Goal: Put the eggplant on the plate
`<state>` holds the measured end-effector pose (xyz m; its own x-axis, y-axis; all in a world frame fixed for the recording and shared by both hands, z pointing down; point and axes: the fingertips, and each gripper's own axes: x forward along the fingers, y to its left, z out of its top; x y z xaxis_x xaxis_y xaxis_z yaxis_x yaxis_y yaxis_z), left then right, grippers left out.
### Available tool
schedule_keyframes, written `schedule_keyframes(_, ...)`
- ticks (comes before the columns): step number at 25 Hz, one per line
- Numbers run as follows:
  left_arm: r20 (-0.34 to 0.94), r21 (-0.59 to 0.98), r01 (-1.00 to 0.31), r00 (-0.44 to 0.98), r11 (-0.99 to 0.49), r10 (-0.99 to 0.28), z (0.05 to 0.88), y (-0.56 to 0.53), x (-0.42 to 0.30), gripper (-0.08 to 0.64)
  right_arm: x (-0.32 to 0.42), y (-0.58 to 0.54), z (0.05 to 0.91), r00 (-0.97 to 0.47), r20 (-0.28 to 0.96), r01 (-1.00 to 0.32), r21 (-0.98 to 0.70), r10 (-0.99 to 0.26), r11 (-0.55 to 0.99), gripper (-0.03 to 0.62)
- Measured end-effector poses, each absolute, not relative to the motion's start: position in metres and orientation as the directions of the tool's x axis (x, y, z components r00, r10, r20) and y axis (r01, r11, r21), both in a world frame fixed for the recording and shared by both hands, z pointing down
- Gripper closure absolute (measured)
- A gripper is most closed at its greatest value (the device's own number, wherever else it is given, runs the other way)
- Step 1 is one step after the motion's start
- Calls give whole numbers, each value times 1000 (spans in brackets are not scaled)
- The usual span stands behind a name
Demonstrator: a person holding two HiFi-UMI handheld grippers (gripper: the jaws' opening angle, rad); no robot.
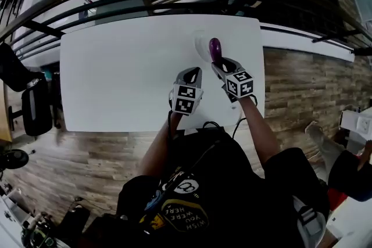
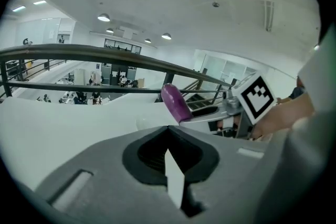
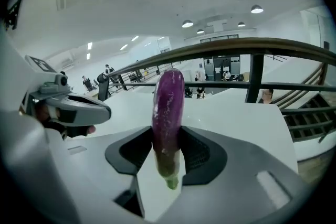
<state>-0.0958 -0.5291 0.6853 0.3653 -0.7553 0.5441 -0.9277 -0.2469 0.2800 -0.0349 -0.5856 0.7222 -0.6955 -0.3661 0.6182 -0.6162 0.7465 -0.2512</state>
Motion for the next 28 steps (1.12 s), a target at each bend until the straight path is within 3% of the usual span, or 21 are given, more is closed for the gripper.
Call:
schedule_keyframes(8, 604, 305, -940, 314, -151, -732, 715, -517, -107, 555, -45, -639, 815, -507, 826, -613, -145, -247, 776, 419)
schedule_keyframes(15, 622, 322, -942, 286, -94, -729, 722, -502, -119, 555, -52, -643, 843, -342, 917, -594, -44, -203, 803, 419)
schedule_keyframes(19, 612, 319, -942, 285, -100, -738, 718, -492, -121, 555, -50, -637, 842, -313, 916, -593, 17, -250, 805, 405)
schedule_keyframes(24, 608, 318, -941, 294, -113, -738, 725, -485, -123, 555, -28, -624, 827, -378, 869, -643, 2, -319, 766, 368)
schedule_keyframes(28, 597, 327, -935, 317, -137, -737, 703, -481, -137, 555, -16, -593, 767, -482, 776, -716, -83, -406, 693, 434)
